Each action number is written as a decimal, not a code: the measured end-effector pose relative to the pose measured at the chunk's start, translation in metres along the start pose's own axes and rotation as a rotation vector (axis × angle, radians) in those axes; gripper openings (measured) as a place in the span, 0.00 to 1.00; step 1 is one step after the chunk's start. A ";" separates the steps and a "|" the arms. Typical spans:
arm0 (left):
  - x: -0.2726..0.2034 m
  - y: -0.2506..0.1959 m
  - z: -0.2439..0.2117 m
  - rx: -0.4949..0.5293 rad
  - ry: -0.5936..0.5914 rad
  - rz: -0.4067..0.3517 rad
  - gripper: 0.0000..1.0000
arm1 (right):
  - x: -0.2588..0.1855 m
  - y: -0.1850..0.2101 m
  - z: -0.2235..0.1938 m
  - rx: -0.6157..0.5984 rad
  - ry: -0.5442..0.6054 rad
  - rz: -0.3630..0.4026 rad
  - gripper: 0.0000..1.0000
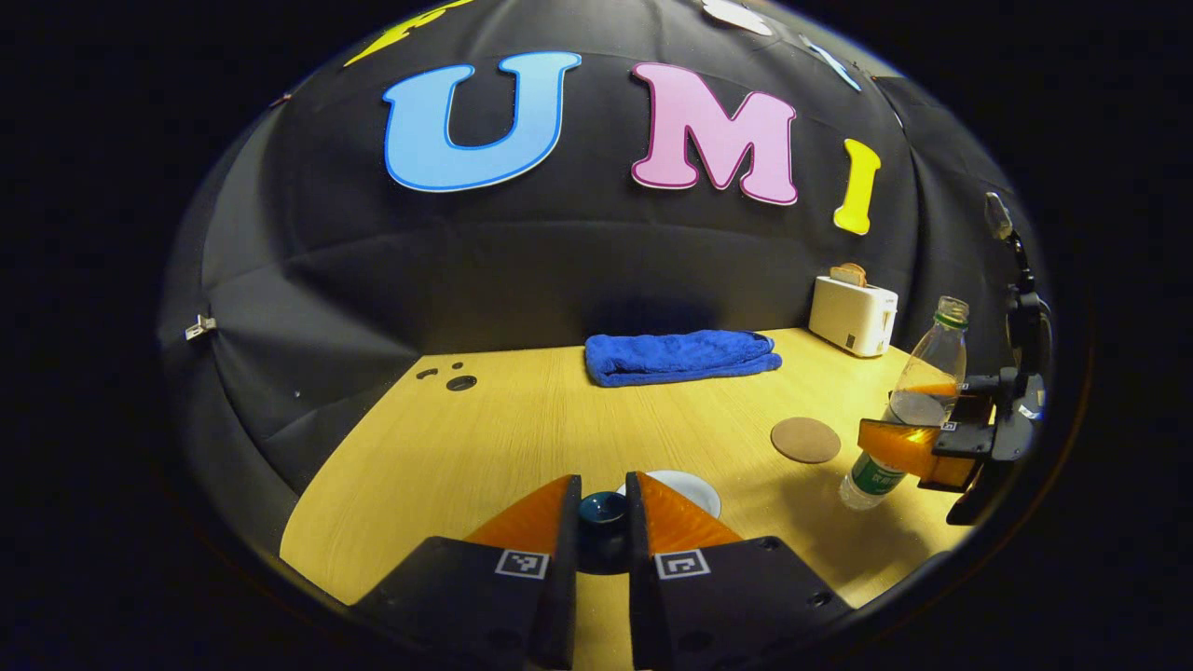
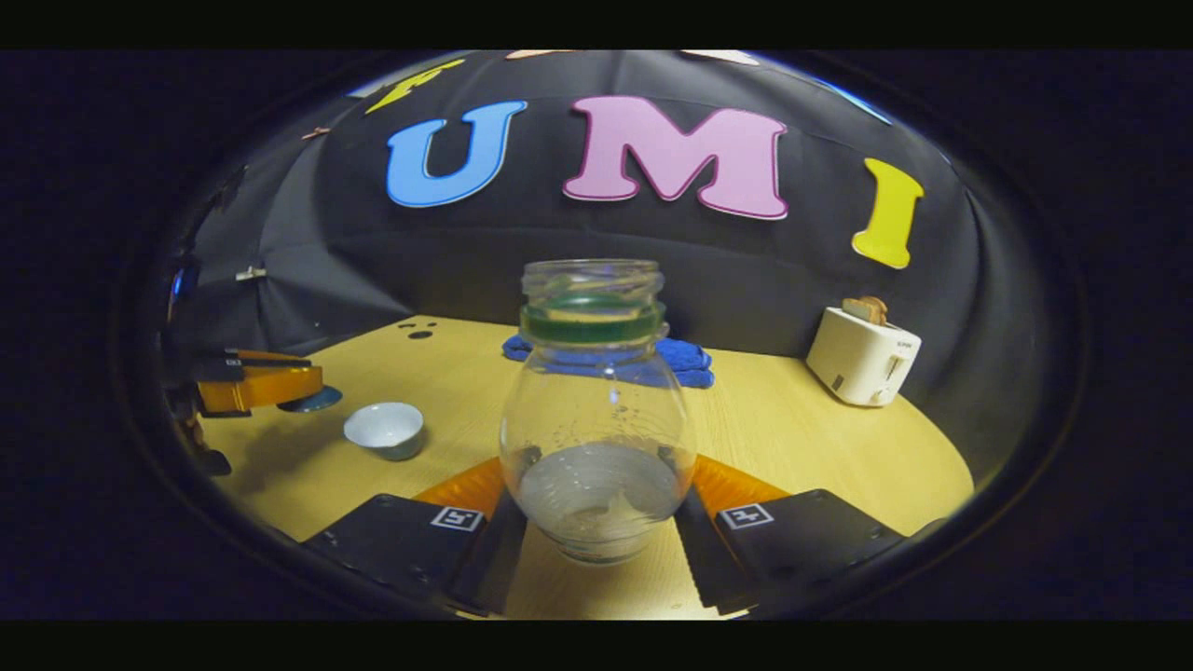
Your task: Open the teacup lid with one hand, grasp the water bottle and pour water into the teacup with the other hand; after pouring, place the water bottle on the coaster and then close the teacup lid.
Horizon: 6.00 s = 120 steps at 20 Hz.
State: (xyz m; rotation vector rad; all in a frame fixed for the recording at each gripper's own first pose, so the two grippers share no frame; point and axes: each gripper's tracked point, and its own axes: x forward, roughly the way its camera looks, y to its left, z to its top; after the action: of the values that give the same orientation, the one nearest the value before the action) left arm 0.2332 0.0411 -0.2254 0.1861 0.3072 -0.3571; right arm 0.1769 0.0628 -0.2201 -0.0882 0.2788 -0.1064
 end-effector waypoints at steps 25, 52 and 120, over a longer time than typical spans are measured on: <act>-0.067 0.112 -0.014 -0.145 -0.050 0.164 0.27 | 0.094 0.068 0.041 -1.005 -0.176 0.037 0.73; -0.071 0.112 -0.027 -0.136 -0.032 0.154 0.24 | 0.117 0.093 0.037 -1.504 -0.359 0.075 0.73; -0.097 0.076 -0.026 -0.046 -0.037 0.120 0.23 | 0.127 0.130 0.086 -2.094 -0.693 0.034 0.72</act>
State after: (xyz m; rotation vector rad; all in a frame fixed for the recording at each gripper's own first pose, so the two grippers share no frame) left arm 0.1684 0.1472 -0.2084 0.1518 0.2666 -0.2338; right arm 0.3346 0.1832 -0.1858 -2.1524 -0.4181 0.2963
